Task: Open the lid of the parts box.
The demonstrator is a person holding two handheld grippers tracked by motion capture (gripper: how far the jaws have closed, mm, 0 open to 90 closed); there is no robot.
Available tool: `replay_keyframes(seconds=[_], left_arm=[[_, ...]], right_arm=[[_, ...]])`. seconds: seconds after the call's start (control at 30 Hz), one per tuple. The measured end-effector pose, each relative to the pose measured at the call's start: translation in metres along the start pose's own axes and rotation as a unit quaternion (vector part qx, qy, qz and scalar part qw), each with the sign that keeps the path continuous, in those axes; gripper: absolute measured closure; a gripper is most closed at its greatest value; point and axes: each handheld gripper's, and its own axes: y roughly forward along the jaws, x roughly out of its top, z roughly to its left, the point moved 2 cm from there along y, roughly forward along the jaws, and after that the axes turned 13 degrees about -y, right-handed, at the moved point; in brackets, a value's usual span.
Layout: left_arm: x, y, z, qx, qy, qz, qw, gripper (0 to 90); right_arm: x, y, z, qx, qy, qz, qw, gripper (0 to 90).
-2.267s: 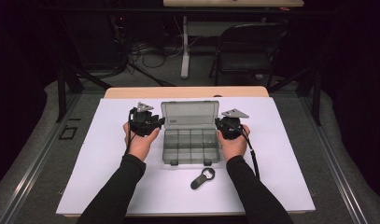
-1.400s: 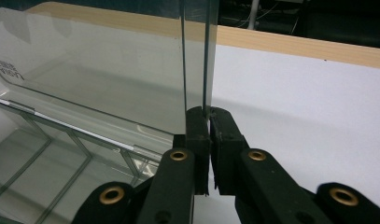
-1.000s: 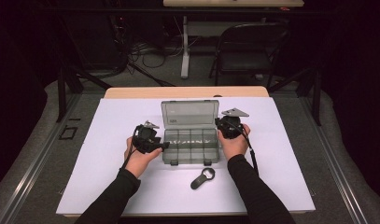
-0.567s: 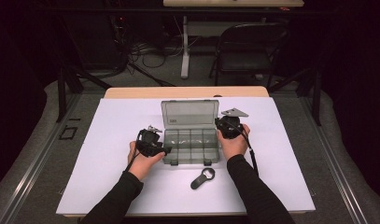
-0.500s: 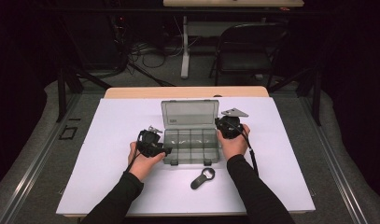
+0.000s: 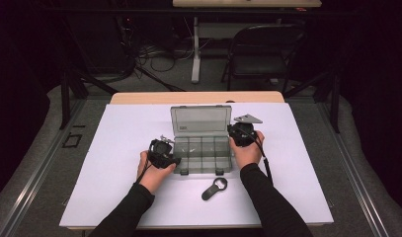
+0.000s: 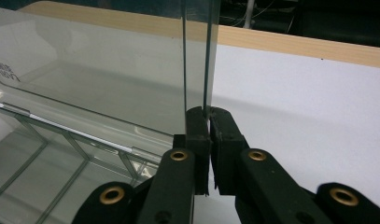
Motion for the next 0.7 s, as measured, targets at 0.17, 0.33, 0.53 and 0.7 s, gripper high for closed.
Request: replay_keyframes(seconds=[0.17, 0.33, 0.53, 0.7], left_arm=[[-0.0003, 0.0003, -0.0002, 0.001, -0.001, 0.000, 1.0000, 63.5], [-0.0003, 0.0003, -0.0007, 0.004, 0.002, 0.000, 1.0000, 63.7], [-0.0005, 0.0004, -0.0005, 0.003, 0.002, -0.001, 1.0000, 63.7], [-0.0007, 0.0004, -0.0004, 0.001, 0.000, -0.001, 1.0000, 63.7]], right_arm=[[0.0003, 0.0003, 0.0001, 0.000, 0.002, 0.001, 1.0000, 87.0], [0.0008, 0.0010, -0.0002, 0.000, 0.003, 0.003, 1.0000, 86.9], [0.0026, 0.0020, -0.0006, 0.000, 0.006, 0.012, 0.9999, 87.1], [0.0053, 0.0045, -0.0019, 0.002, 0.009, 0.023, 0.9997, 87.2]])
